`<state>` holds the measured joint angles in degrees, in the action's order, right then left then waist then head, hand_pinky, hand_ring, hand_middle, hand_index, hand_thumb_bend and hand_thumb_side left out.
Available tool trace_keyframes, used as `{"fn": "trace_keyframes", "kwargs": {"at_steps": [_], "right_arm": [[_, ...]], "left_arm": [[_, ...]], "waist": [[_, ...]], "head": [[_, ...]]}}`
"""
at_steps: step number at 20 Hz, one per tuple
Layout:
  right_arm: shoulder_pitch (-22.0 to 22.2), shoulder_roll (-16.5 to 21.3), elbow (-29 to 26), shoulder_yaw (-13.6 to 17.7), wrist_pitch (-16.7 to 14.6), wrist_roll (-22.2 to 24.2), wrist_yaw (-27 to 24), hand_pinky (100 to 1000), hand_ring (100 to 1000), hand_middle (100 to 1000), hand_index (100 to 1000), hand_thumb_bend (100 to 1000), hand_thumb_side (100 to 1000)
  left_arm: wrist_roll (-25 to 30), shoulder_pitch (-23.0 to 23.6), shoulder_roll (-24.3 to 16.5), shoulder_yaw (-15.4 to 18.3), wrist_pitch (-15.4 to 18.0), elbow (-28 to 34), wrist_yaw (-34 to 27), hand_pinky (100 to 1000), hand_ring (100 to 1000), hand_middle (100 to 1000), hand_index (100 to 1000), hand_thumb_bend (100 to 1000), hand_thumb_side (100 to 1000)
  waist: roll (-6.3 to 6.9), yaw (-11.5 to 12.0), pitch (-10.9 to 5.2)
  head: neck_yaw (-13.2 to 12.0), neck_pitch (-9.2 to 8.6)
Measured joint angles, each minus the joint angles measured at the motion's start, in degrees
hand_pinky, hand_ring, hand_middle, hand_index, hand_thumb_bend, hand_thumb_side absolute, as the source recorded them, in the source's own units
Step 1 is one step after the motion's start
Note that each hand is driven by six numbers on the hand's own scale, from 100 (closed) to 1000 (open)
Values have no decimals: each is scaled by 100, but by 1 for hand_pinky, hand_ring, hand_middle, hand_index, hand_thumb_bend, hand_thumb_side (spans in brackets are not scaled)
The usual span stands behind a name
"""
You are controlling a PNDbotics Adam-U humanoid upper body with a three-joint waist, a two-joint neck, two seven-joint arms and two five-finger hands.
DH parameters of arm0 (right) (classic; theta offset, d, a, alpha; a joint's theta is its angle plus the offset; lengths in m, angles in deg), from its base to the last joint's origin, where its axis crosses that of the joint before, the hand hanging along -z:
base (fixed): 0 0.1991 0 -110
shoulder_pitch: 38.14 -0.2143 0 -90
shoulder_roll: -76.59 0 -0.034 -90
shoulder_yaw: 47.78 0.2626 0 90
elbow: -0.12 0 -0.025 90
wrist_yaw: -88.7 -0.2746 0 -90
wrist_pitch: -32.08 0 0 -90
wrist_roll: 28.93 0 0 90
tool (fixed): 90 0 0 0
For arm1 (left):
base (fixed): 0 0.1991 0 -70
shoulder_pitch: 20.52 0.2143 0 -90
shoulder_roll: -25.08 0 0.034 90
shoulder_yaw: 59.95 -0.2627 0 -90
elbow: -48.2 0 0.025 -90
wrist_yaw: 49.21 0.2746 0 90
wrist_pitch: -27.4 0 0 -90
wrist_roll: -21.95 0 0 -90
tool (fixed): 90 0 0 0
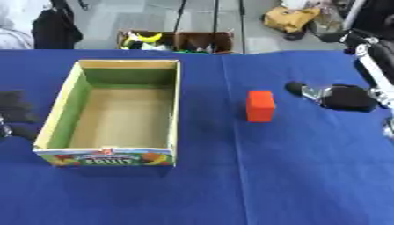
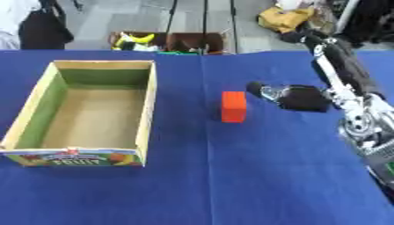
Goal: Pick up objects on the table and place them in the box.
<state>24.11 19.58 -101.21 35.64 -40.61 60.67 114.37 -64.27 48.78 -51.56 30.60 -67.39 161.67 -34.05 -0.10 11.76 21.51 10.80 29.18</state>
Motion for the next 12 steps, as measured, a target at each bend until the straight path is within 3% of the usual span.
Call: {"fn": "trace_keyframes", "kwargs": {"at_steps": [7,12], "right_arm": [[-535,181,941,-374,-173,583,25,854,936,849,903,678,402],[-981,136,1619,-587,-327,1000,-57,852,940,852,908,578,368]], "left_arm": [[51,6,0,-22,-7,0,-6,517,633,622,797,100,1000],[75,11,0,-35,-24,0,-18,518,634,622,797,100,1000]], "waist": [[1,42,-1],[4,72,-2]], "head": [[75,-2],[119,-3]]}}
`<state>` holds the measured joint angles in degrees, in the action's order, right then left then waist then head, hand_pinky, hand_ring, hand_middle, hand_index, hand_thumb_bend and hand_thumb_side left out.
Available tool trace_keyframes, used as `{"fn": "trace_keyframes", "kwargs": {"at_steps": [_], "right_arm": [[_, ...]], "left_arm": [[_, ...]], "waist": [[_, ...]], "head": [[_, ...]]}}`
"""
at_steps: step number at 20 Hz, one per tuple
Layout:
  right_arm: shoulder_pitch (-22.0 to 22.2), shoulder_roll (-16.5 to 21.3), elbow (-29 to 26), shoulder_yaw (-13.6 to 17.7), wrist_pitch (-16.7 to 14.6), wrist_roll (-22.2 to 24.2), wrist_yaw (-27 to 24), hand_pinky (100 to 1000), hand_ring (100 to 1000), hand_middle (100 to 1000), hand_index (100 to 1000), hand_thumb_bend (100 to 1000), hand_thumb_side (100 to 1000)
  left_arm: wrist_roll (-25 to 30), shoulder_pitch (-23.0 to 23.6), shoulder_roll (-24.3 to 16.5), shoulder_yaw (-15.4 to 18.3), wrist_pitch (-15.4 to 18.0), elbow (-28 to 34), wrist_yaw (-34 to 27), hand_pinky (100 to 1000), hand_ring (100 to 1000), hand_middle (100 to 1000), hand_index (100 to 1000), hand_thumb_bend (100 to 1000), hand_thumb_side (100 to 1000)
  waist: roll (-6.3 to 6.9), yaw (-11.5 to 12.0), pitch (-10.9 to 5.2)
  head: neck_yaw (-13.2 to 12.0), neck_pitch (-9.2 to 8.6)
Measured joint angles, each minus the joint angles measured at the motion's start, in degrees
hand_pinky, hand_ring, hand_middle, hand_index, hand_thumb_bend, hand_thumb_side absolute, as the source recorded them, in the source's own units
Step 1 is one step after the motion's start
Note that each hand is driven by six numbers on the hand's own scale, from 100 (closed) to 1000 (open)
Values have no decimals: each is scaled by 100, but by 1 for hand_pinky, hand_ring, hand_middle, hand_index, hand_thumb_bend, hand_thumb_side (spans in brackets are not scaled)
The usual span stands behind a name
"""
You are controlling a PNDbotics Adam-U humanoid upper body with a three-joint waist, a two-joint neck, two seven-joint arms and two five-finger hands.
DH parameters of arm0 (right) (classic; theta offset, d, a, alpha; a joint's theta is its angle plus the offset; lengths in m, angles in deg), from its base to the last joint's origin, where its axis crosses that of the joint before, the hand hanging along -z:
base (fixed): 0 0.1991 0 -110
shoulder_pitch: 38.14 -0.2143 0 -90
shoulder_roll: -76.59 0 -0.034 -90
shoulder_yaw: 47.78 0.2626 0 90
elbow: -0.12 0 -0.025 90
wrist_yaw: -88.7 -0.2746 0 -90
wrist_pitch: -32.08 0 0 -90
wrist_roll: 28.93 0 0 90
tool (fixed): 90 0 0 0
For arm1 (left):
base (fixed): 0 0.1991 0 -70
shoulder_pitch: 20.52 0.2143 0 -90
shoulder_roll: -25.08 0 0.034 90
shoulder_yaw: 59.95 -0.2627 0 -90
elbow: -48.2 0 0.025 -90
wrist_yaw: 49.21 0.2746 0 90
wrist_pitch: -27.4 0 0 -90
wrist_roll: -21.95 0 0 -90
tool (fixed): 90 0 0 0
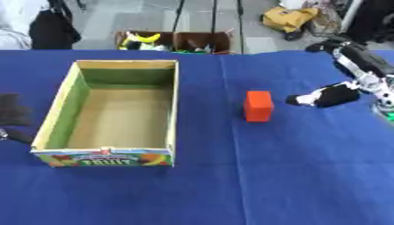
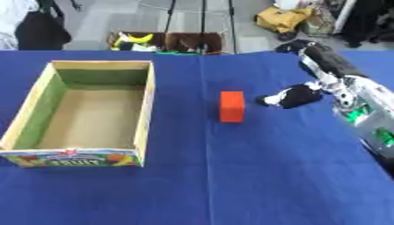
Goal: Pick up objects on the table and place them in the box.
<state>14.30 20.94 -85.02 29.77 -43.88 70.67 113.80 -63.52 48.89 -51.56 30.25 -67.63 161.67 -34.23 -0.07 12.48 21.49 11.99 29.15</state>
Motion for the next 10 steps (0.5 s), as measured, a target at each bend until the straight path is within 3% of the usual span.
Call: {"fn": "trace_keyframes", "kwargs": {"at_steps": [4,8,10], "right_arm": [[-376,-143,531,-129,-259,325,-6,852,945,857,913,499,347],[-736,-289,979,-206,-548,652,-6,854,955,865,920,530,345],[-878,-367,1140,-210,-652,816,-7,853,958,866,923,606,347]], "left_arm": [[17,14,0,-1,-5,0,-4,518,634,623,798,100,1000],[37,39,0,-2,-15,0,-7,519,635,623,798,100,1000],[44,42,0,-2,-12,0,-7,519,635,623,798,100,1000]], "waist": [[-3,28,-2],[-6,20,-6],[-7,7,-12]], "head": [[28,0],[32,0],[35,0]]}}
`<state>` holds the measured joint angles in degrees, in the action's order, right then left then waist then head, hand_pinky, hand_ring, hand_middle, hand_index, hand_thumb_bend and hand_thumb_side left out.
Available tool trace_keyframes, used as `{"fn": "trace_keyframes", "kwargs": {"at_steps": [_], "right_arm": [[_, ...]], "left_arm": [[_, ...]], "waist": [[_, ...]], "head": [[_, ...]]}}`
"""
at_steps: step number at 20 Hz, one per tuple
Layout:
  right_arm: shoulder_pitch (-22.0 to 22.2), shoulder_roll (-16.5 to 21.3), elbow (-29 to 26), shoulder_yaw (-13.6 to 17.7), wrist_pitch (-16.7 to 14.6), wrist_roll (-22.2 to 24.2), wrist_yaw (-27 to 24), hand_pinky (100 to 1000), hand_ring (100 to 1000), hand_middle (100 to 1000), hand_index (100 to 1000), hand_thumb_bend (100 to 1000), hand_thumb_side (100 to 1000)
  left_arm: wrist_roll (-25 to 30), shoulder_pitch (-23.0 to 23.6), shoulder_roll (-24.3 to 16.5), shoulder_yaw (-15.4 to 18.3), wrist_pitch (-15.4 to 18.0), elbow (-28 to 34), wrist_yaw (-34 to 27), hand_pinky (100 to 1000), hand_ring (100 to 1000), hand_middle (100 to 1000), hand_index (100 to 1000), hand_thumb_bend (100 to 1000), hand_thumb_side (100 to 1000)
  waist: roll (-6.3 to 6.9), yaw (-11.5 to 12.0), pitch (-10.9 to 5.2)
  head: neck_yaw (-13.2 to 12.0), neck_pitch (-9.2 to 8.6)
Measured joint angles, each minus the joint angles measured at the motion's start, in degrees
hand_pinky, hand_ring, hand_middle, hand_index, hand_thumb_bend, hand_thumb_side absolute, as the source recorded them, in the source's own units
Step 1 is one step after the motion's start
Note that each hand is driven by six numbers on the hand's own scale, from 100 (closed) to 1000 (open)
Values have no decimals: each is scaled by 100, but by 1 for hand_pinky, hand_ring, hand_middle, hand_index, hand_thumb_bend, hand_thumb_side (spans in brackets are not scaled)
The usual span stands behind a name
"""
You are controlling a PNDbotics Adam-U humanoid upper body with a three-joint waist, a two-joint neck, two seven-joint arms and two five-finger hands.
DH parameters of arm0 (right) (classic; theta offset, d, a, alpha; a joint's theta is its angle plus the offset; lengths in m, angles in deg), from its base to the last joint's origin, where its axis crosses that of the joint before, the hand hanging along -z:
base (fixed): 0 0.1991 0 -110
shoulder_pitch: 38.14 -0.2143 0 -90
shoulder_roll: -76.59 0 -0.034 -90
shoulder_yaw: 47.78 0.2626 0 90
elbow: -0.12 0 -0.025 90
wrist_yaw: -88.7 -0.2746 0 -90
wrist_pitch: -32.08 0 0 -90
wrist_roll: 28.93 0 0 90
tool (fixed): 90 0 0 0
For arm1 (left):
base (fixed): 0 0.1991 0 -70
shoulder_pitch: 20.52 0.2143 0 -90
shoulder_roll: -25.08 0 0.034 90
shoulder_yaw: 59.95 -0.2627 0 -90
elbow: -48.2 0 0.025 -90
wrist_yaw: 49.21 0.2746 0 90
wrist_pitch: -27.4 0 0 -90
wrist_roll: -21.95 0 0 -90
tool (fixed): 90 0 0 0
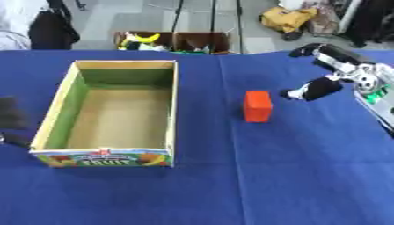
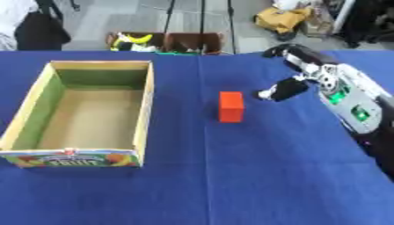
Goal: Pick up objects on the table and place them in the box.
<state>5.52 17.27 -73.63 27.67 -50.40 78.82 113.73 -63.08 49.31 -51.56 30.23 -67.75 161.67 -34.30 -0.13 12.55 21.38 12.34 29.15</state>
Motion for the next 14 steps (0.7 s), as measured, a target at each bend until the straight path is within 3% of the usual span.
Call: {"fn": "trace_keyframes", "kwargs": {"at_steps": [2,6,11,14], "right_arm": [[-128,-62,118,5,-76,165,-32,858,970,876,929,699,338],[-277,-133,227,12,-210,535,-182,862,980,883,932,751,360],[-577,-173,-5,590,-148,2558,-139,859,980,882,930,748,362],[-583,-214,-189,750,-75,3173,-100,854,979,875,925,733,358]], "left_arm": [[8,2,0,0,-2,0,0,519,636,623,798,100,1000],[24,7,-1,0,-12,0,0,519,637,624,798,100,1000],[46,29,-2,0,-9,0,0,520,637,624,798,100,1000],[59,34,-2,0,-7,0,0,520,638,624,798,100,1000]], "waist": [[0,-2,-5],[-9,-5,-6],[-2,-44,-16],[-2,-46,-16]], "head": [[5,0],[9,0],[-4,0],[-9,0]]}}
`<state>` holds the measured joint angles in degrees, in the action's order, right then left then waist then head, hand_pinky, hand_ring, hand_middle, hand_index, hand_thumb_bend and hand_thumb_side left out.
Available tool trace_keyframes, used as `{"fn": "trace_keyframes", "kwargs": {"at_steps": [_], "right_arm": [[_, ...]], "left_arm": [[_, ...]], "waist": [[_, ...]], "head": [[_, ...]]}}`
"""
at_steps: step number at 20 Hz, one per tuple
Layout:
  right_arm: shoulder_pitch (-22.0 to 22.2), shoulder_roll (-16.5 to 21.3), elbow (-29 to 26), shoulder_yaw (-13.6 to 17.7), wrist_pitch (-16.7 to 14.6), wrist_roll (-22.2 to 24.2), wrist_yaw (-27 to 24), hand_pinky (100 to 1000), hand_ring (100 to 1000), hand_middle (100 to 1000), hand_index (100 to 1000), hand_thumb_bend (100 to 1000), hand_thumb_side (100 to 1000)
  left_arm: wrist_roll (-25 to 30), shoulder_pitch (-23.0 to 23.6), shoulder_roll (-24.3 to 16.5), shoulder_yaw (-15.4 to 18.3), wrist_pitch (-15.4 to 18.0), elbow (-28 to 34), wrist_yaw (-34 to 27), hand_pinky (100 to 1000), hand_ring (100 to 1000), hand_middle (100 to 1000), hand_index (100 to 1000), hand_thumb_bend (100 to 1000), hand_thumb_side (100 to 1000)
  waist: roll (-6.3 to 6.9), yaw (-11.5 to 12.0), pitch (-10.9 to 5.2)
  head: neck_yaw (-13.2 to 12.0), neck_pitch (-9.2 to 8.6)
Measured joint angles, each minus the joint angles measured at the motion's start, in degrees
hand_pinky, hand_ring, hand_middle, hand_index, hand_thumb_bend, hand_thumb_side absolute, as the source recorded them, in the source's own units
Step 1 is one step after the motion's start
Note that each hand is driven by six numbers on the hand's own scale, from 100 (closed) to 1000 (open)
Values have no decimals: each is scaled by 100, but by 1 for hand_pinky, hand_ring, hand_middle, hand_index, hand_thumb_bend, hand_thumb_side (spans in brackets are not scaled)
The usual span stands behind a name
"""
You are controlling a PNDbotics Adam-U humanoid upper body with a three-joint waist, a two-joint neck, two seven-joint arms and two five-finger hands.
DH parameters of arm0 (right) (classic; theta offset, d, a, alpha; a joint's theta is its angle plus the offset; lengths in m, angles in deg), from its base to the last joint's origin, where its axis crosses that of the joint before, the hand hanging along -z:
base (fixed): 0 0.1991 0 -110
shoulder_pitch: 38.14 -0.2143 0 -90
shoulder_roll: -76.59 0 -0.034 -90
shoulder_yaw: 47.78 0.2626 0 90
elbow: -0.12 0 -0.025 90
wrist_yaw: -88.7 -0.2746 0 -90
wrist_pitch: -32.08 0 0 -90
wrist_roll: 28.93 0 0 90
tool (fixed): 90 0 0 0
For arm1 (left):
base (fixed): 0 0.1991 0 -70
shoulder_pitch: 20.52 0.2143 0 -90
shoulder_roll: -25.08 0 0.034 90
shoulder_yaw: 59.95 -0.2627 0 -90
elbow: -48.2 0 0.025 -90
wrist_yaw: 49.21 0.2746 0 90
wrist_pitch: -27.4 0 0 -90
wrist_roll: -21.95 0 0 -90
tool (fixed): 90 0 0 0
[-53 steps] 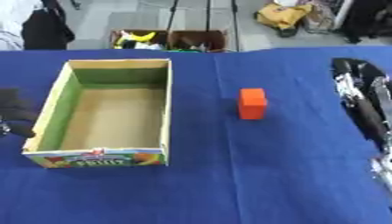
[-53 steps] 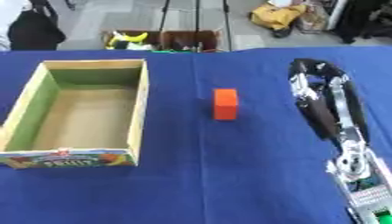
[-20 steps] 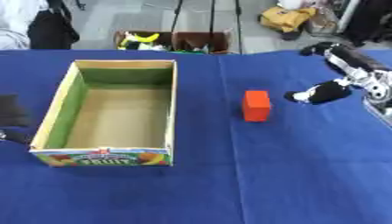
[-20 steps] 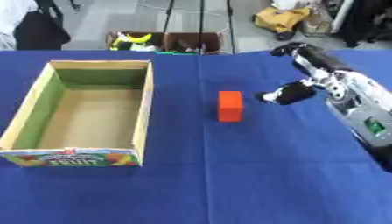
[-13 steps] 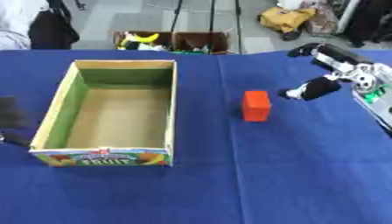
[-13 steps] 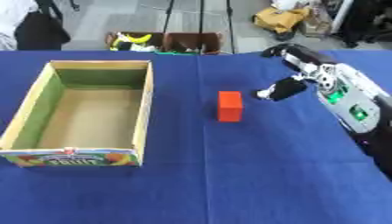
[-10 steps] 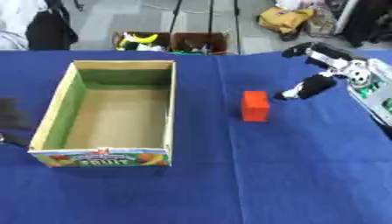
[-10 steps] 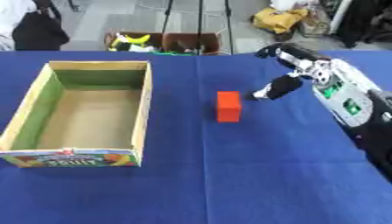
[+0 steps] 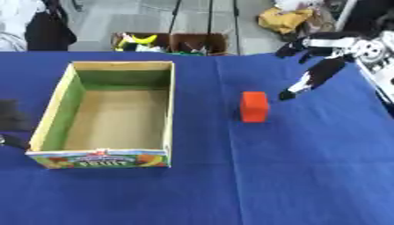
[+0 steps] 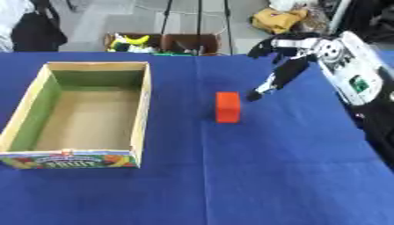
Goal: Pick up objects on the table and place them in the box.
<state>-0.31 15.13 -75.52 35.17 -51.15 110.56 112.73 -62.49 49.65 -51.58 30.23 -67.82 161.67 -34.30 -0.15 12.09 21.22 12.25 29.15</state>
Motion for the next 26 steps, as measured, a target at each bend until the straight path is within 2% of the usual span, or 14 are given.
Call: {"fn": "trace_keyframes", "kwargs": {"at_steps": [4,14,19,26], "right_arm": [[27,-119,-119,-6,71,199,-47,846,978,868,919,708,348],[153,-398,-398,-150,168,254,-110,835,969,858,906,685,357],[180,-502,-464,-220,209,257,118,829,962,848,896,653,351],[230,-562,-390,-328,226,83,695,823,945,842,879,535,357]], "left_arm": [[8,0,0,0,1,0,0,521,639,624,799,100,1000],[33,-5,1,-1,9,0,-23,522,640,625,799,100,1000],[42,-12,2,-2,18,0,-24,522,641,626,800,100,1000],[55,-33,4,-30,29,0,-24,522,642,626,800,100,1000]], "waist": [[2,5,0],[4,35,31],[1,57,35],[-4,95,60]], "head": [[0,0],[7,-2],[23,-2],[30,-8]]}}
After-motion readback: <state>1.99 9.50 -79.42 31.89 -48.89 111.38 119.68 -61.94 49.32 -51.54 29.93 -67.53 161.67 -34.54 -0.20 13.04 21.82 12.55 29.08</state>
